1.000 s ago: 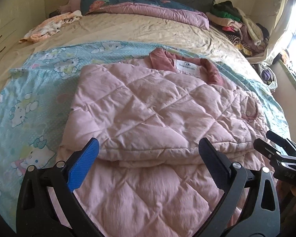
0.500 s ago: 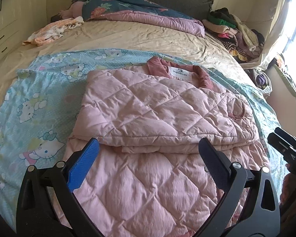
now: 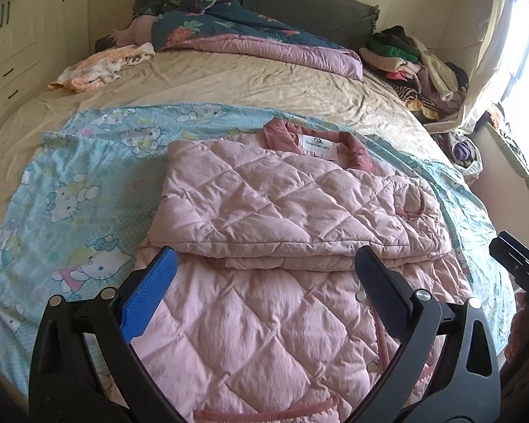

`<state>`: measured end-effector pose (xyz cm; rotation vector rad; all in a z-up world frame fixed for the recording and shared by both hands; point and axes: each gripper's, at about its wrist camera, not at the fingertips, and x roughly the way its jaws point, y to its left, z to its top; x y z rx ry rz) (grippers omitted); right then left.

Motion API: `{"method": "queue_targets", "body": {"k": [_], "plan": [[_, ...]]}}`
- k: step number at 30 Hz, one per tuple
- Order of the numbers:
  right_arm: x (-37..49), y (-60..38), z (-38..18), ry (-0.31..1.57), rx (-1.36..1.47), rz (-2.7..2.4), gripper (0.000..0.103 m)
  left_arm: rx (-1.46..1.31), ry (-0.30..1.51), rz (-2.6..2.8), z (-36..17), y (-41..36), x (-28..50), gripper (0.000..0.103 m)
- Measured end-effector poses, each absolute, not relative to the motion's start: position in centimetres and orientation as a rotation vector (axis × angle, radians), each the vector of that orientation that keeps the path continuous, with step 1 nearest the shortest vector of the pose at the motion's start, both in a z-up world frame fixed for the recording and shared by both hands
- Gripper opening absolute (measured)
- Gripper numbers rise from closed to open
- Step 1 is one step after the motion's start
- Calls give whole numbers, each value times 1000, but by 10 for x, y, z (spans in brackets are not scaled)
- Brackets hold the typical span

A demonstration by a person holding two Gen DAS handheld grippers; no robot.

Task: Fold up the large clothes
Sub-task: 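Raise both grippers off the jacket and move them toward its hem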

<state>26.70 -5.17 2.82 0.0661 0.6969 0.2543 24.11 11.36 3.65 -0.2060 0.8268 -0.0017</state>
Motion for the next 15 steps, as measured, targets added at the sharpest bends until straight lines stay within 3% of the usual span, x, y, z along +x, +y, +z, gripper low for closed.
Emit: {"method": "queue_targets", "body": {"k": [15], "plan": [[223, -60, 49, 636, 54, 262, 99, -192, 781, -5, 50, 108, 203, 95]]}}
